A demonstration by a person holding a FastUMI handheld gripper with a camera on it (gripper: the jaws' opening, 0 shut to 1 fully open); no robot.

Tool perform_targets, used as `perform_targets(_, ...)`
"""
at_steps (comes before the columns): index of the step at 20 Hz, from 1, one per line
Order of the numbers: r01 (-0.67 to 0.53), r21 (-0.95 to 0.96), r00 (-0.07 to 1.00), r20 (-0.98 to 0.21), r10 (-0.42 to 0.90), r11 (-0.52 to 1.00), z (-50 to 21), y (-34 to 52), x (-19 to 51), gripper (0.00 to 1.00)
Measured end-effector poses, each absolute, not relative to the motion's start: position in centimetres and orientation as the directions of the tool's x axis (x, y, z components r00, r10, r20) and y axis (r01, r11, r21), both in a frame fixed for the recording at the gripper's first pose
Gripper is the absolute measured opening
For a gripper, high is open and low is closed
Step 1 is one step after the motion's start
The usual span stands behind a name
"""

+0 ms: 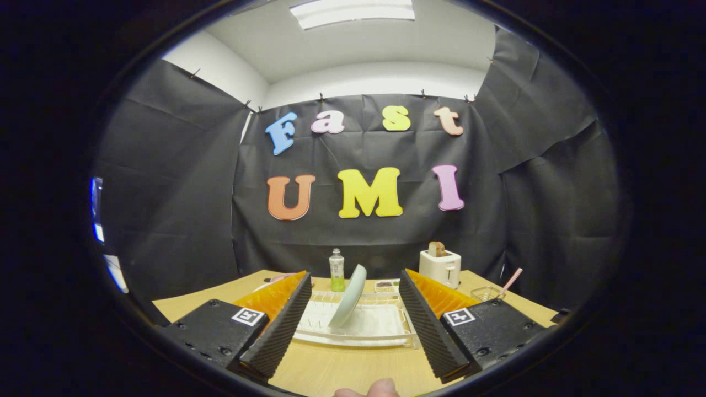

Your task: Take the plate from the dish rack, then take the spoon from the basket and place it into the plate.

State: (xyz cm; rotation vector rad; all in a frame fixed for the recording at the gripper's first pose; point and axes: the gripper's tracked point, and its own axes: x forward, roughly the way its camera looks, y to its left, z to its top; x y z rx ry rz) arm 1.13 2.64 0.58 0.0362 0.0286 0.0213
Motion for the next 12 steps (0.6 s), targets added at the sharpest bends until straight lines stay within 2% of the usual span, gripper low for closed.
perform_targets(6,-0.021,0.025,1.000,-0.022,0.022,0.999,0.8,3.1,1.6,1.00)
perform_targets(12,-0.098,0.063,0.991,-0.082,0.103,0.993,2.6,3.5,4.0,1.00)
